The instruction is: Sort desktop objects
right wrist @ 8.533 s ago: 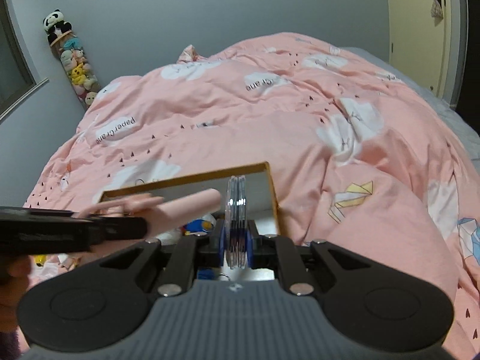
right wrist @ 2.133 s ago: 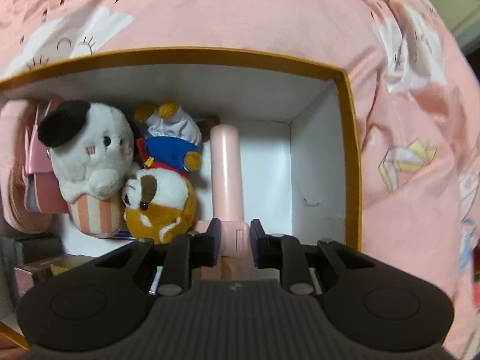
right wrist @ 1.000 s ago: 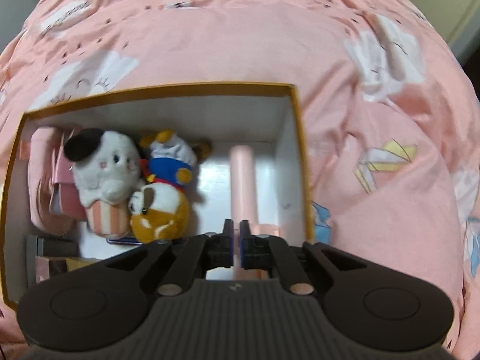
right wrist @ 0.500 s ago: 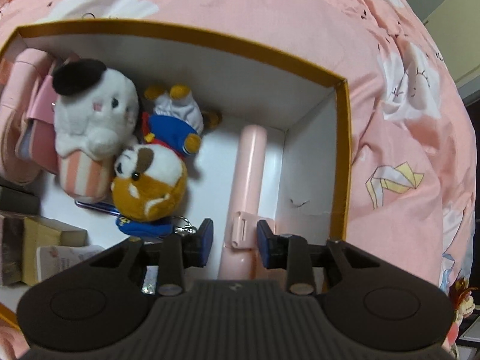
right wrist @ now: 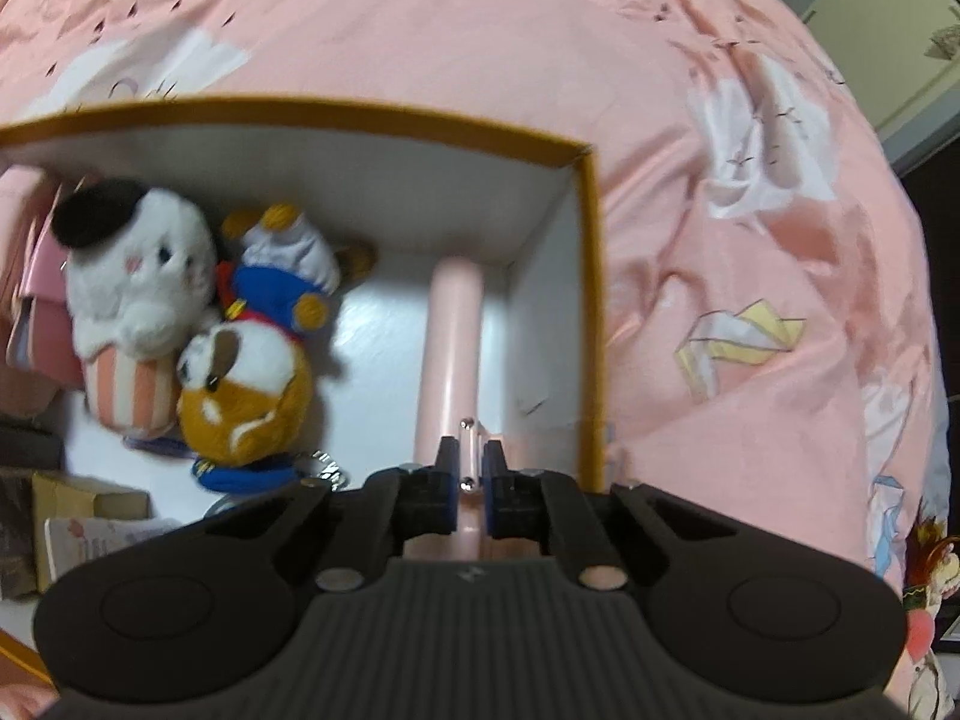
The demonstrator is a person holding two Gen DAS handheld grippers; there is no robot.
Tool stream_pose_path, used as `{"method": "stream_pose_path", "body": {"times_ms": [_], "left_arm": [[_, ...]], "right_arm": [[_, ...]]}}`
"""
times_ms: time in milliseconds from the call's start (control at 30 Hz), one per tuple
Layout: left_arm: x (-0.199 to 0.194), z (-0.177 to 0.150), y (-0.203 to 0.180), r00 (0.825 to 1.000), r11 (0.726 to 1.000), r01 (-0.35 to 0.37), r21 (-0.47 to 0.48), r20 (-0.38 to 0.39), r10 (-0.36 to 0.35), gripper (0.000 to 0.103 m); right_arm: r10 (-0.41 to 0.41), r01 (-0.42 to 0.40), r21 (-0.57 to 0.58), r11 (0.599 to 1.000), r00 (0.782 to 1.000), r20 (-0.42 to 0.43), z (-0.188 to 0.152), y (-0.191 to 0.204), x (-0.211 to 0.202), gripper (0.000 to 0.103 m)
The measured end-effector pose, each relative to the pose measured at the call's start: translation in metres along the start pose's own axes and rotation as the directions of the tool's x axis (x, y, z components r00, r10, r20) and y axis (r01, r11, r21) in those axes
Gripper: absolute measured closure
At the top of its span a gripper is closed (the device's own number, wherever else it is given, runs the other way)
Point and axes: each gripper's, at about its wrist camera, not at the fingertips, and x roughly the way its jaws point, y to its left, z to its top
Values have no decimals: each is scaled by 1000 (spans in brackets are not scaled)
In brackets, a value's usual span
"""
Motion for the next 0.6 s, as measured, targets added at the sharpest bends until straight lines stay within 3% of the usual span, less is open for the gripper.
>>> {"method": "stream_pose_path", "body": {"times_ms": [133, 300, 600], "left_arm": [[1, 0, -3, 1000, 1000, 0, 6, -3, 0, 69], [0, 0, -3, 1000, 1000, -5, 4, -1, 5, 69], [-1, 0, 0, 1000, 1000, -13, 1, -8, 13, 69]], "right_arm": [[19, -19, -6, 1000, 1000, 6, 2, 3, -2, 97], [-70, 73, -105, 992, 997, 27, 3, 22, -2, 97], [-44, 41, -140, 989, 999, -16, -7, 29, 10, 93]]}}
